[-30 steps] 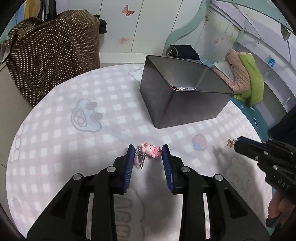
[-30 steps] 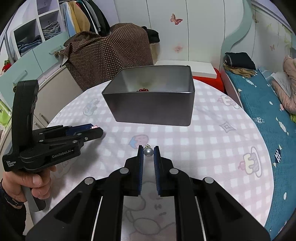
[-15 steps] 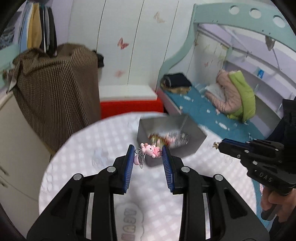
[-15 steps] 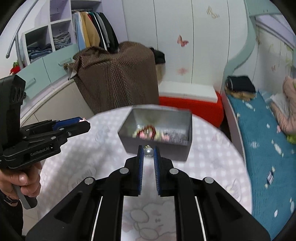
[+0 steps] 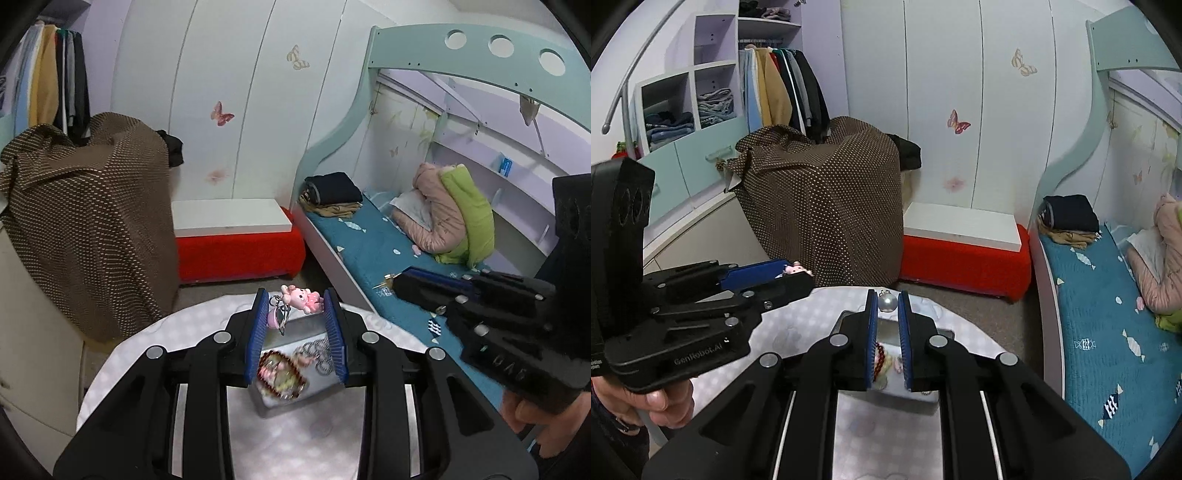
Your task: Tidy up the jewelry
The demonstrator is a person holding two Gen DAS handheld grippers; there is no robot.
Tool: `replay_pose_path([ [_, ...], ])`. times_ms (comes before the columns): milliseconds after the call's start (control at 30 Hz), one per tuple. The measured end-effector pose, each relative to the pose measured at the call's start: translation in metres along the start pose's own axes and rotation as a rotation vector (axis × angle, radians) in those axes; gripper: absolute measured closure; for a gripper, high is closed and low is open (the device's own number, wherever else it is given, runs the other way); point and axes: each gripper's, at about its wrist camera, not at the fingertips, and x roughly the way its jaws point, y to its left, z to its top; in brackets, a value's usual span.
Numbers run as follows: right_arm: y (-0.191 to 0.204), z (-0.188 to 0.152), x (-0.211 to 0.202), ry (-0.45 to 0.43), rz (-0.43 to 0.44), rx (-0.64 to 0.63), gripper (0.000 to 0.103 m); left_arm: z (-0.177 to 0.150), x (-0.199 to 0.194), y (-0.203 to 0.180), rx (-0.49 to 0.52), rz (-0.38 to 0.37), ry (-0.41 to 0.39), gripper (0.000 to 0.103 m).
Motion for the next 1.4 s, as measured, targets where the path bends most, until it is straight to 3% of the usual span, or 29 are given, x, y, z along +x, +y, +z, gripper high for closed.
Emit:
replay_pose_path([
  [400,-0.025,-0.002,0.041,0.098,0.016,0.082,0.092,0.009,0.062,0.004,-0.039,0.003,0.103,0.071],
  [467,-0.031,-0.004,0.046,0.110,0.018,0.107,0.091,0.011,0.069,0.006,-0.045,0.017,0.115,0.051],
  [500,-0.034,-0.004,0.047,0.113,0.020,0.122,0.087,0.011,0.069,0.009,-0.058,0.031,0.104,0.025],
  [533,-0.038,-0.006,0.047,0.115,0.019,0.146,0.083,0.010,0.066,0.012,-0.073,0.047,0.087,0.012],
  [633,-0.044,-0.008,0.046,0.112,0.022,0.182,0.067,0.008,0.060,0.018,-0.086,0.057,0.078,0.011],
  [667,-0.046,-0.009,0.044,0.108,0.017,0.197,0.050,0.008,0.058,0.018,-0.080,0.073,0.072,0.009],
  [700,-0.047,-0.008,0.043,0.103,0.013,0.206,0.025,0.007,0.055,0.019,-0.075,0.085,0.065,0.009],
  [767,-0.051,-0.009,0.036,0.070,-0.022,0.237,0.008,0.005,0.043,0.022,-0.085,0.095,0.040,0.005],
  [867,-0.057,-0.011,0.028,0.058,-0.022,0.292,0.007,0.003,0.025,0.021,-0.065,0.162,0.009,0.005],
  [1033,-0.054,-0.013,0.011,0.041,-0.061,0.315,0.007,-0.005,-0.010,0.015,-0.042,0.210,-0.038,0.005],
  [1400,-0.015,-0.027,-0.057,-0.048,-0.123,0.255,0.007,-0.032,-0.102,-0.011,-0.010,0.290,-0.149,0.005],
])
